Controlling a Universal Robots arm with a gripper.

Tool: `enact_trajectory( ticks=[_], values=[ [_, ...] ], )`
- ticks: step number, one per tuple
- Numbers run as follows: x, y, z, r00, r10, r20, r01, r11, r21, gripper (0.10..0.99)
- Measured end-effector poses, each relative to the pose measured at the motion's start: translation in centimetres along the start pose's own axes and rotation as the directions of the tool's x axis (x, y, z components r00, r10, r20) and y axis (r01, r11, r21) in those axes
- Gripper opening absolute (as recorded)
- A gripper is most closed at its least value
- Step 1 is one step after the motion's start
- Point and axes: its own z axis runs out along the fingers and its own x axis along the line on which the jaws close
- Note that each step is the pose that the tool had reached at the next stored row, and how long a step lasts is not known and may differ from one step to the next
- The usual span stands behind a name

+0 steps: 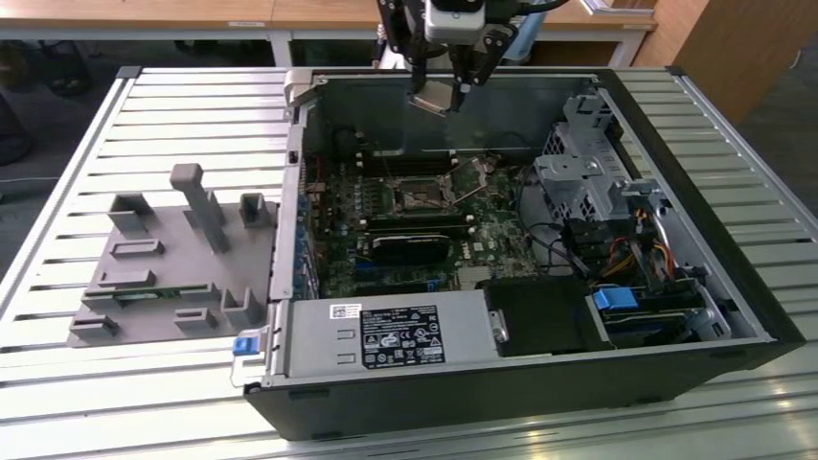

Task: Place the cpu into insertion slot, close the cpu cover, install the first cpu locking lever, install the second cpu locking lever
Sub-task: 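Place the cpu into insertion slot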

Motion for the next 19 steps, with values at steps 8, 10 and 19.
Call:
enact_trajectory(
  ticks=[8,10,19],
  values=[
    [0.0,0.0,0.02,0.9996,0.027,0.0024,-0.027,0.9996,-0.001,0.525],
    [0.0,0.0,0.02,0.9994,0.034,0.003,-0.034,0.9994,-0.001,0.525],
    [0.0,0.0,0.03,0.9982,0.061,0.0054,-0.061,0.9982,-0.001,0.525]
  ],
)
